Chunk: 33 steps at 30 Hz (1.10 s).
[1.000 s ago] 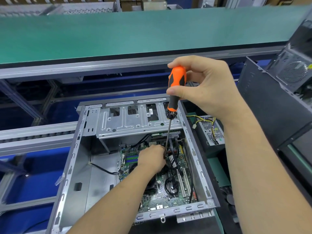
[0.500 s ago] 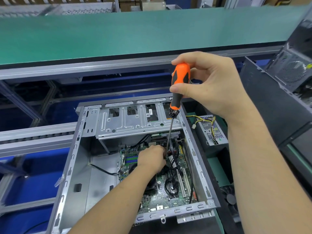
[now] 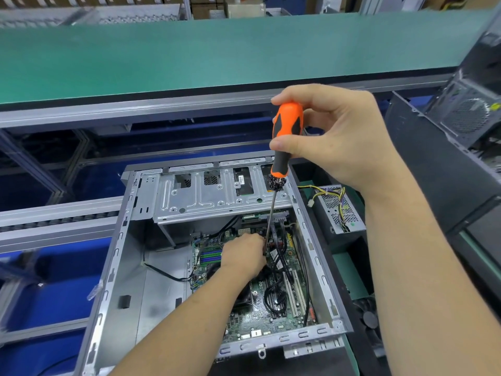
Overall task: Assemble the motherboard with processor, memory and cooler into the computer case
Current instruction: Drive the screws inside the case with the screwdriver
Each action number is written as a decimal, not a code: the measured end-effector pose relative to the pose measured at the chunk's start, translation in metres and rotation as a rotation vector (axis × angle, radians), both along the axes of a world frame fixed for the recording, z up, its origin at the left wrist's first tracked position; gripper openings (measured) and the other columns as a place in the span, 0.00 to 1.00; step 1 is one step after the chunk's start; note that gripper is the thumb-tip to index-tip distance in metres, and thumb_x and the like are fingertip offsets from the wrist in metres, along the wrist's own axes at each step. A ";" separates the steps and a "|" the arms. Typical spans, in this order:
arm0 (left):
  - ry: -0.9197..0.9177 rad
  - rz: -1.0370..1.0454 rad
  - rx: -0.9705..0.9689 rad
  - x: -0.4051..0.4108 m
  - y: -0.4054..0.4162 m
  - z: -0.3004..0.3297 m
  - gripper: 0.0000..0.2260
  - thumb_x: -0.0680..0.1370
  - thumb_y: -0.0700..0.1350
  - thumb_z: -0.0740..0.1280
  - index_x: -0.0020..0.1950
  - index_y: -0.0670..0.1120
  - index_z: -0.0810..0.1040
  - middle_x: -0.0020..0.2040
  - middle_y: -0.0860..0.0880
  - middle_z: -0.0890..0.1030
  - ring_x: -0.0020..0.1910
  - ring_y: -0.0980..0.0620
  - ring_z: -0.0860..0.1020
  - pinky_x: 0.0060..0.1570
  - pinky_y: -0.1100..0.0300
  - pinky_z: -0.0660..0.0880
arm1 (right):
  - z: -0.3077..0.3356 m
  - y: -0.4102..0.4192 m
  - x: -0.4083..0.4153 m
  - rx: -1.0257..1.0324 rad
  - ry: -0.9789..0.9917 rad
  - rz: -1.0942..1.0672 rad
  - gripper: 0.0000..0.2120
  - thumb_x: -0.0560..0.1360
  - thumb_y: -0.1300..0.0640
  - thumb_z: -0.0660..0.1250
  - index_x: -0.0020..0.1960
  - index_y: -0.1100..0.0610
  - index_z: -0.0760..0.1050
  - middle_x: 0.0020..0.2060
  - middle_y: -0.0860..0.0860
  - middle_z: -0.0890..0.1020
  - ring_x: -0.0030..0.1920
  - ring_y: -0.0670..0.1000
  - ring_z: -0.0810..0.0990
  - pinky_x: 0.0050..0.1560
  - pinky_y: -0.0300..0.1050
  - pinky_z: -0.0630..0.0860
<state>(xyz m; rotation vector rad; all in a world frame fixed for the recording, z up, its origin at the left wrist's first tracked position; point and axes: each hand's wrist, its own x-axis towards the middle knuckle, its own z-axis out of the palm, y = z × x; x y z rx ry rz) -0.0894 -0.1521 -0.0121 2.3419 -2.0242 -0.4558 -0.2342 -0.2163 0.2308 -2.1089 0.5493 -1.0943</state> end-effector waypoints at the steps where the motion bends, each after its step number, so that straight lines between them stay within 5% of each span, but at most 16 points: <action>1: -0.014 -0.007 -0.002 0.000 0.000 0.000 0.07 0.76 0.47 0.69 0.43 0.48 0.73 0.43 0.49 0.79 0.40 0.44 0.79 0.38 0.54 0.74 | 0.000 0.002 0.001 0.002 0.000 0.011 0.20 0.68 0.61 0.80 0.58 0.51 0.80 0.48 0.50 0.83 0.47 0.61 0.84 0.47 0.54 0.84; 14: -0.008 -0.005 0.014 -0.001 0.000 0.001 0.06 0.75 0.46 0.69 0.43 0.48 0.72 0.42 0.50 0.75 0.39 0.45 0.77 0.37 0.56 0.70 | 0.007 0.009 0.002 0.107 0.049 0.164 0.25 0.72 0.69 0.73 0.65 0.52 0.75 0.51 0.54 0.85 0.54 0.48 0.85 0.57 0.45 0.81; 17: -0.006 0.003 0.009 -0.001 -0.001 0.001 0.06 0.75 0.45 0.69 0.43 0.48 0.72 0.42 0.50 0.74 0.39 0.45 0.77 0.38 0.56 0.71 | 0.007 0.009 0.003 0.092 0.046 0.140 0.25 0.72 0.67 0.74 0.65 0.51 0.75 0.50 0.53 0.85 0.54 0.50 0.85 0.55 0.43 0.81; 25: 0.072 0.057 -0.024 0.000 0.000 -0.003 0.04 0.75 0.46 0.68 0.43 0.50 0.74 0.41 0.52 0.77 0.40 0.47 0.78 0.38 0.56 0.73 | 0.004 0.007 0.007 -0.011 0.010 0.085 0.25 0.69 0.62 0.78 0.63 0.51 0.76 0.47 0.62 0.83 0.48 0.63 0.81 0.55 0.57 0.81; 33: 0.159 0.150 -0.032 0.002 0.001 -0.003 0.02 0.75 0.49 0.68 0.45 0.53 0.79 0.40 0.55 0.81 0.40 0.51 0.79 0.38 0.59 0.75 | 0.009 0.007 0.003 0.024 0.010 0.072 0.26 0.71 0.64 0.76 0.65 0.49 0.75 0.49 0.59 0.84 0.50 0.59 0.83 0.52 0.46 0.83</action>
